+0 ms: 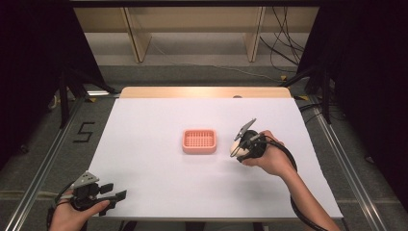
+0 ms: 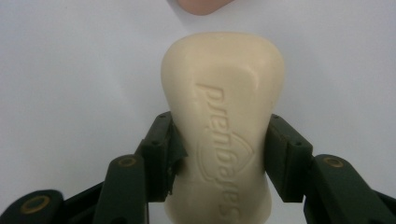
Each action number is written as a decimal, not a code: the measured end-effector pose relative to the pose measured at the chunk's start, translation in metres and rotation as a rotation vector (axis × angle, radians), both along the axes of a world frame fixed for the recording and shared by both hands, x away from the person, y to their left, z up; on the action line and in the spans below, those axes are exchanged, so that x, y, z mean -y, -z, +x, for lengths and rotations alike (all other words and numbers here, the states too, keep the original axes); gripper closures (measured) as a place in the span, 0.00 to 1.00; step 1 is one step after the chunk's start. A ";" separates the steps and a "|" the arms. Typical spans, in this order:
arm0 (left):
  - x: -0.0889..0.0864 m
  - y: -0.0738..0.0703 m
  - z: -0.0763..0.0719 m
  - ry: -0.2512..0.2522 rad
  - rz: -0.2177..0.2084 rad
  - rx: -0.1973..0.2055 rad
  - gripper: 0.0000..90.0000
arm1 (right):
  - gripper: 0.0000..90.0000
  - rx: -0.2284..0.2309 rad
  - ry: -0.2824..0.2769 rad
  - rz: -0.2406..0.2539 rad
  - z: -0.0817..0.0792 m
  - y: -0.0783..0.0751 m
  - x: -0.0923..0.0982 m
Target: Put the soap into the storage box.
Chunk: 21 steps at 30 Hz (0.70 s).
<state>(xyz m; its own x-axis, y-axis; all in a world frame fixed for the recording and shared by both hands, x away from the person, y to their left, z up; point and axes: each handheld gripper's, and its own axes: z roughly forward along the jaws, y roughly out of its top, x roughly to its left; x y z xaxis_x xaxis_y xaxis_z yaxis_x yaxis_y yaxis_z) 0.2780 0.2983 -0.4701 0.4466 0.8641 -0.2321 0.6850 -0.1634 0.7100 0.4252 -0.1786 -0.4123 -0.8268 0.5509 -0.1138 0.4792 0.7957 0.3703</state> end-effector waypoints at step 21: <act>-0.001 0.000 0.000 0.002 0.004 0.005 0.38 | 0.56 0.007 -0.016 0.002 0.006 0.000 -0.014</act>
<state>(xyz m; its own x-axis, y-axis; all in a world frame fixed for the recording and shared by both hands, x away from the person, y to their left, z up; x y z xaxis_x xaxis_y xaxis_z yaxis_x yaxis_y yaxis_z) 0.2780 0.2995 -0.4698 0.4495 0.8641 -0.2267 0.6811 -0.1674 0.7128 0.4316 -0.1651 -0.4121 -0.8348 0.5375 -0.1189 0.4635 0.8029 0.3749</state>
